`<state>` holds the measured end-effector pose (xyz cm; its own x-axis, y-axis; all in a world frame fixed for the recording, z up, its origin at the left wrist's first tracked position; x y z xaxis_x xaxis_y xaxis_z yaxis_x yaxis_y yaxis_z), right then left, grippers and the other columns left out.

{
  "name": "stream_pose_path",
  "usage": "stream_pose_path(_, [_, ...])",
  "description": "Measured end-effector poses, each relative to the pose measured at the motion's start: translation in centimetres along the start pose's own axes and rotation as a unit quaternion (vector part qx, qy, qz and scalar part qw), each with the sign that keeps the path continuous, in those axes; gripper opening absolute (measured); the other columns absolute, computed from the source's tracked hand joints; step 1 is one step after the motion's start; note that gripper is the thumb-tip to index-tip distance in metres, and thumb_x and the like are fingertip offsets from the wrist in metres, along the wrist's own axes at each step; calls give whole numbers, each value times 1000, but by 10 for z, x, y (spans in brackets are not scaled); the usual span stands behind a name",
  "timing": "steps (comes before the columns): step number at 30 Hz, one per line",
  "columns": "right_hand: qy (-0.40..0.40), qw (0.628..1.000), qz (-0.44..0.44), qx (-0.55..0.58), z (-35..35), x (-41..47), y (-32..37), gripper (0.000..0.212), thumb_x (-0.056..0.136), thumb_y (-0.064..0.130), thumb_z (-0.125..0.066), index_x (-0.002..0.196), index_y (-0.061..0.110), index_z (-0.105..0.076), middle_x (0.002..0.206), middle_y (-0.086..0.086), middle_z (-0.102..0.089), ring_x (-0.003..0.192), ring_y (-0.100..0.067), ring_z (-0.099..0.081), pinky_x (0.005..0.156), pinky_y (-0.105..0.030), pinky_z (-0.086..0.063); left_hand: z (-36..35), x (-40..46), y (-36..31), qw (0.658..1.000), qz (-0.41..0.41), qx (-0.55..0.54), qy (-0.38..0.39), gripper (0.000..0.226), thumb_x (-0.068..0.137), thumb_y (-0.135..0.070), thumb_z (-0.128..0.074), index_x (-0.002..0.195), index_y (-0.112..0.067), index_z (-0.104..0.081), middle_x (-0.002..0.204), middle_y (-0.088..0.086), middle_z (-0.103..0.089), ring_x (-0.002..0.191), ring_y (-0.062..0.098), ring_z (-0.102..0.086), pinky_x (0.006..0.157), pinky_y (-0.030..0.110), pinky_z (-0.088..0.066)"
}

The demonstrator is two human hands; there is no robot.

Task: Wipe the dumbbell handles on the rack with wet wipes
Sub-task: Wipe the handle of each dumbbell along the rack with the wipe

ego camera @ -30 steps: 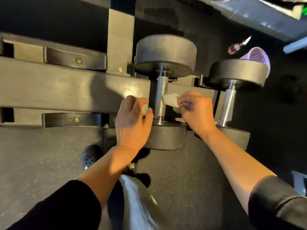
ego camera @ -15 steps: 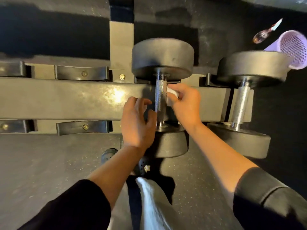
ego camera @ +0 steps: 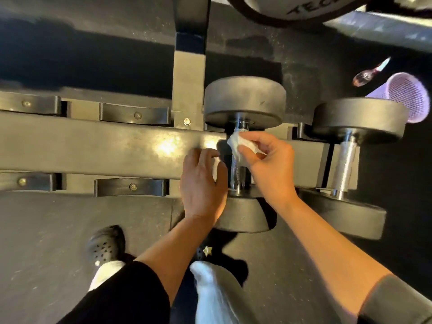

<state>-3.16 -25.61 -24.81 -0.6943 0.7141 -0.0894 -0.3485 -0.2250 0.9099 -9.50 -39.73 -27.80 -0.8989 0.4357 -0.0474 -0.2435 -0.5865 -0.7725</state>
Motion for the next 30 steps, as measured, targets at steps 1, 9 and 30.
stream_pose_path(1, [4,1000,4,-2,-11,1,6,26,81,1,-68,100,19,-69,97,3,-70,92,-8,-66,83,-29,-54,11,3,8,1000,2,1,-11,23,88,-26,-45,100,-14,-60,99,3,-52,88,16,-49,67,23,-35])
stream_pose_path(9, [87,995,50,-3,-182,-23,74,27,80,5,-71,106,13,-69,100,7,-66,95,-4,-61,84,-23,-52,176,30,116,994,18,66,-85,21,88,-13,-58,109,-11,-60,106,5,-52,94,14,-47,74,21,-34])
stream_pose_path(30, [256,962,97,-1,-551,-82,212,36,80,2,-69,114,14,-66,111,6,-65,102,1,-57,83,-4,-43,480,62,323,955,55,216,-194,24,79,-8,-62,103,-5,-60,98,11,-52,90,19,-42,71,29,-35])
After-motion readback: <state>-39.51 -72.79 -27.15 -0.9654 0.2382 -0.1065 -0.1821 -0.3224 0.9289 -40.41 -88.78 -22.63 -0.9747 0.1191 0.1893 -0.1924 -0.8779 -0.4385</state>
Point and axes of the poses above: each hand's wrist, its own x-axis towards the middle knuckle, its own z-axis out of the back of the hand, y = z × x, the point moved 9 cm from there along x, towards the middle knuckle
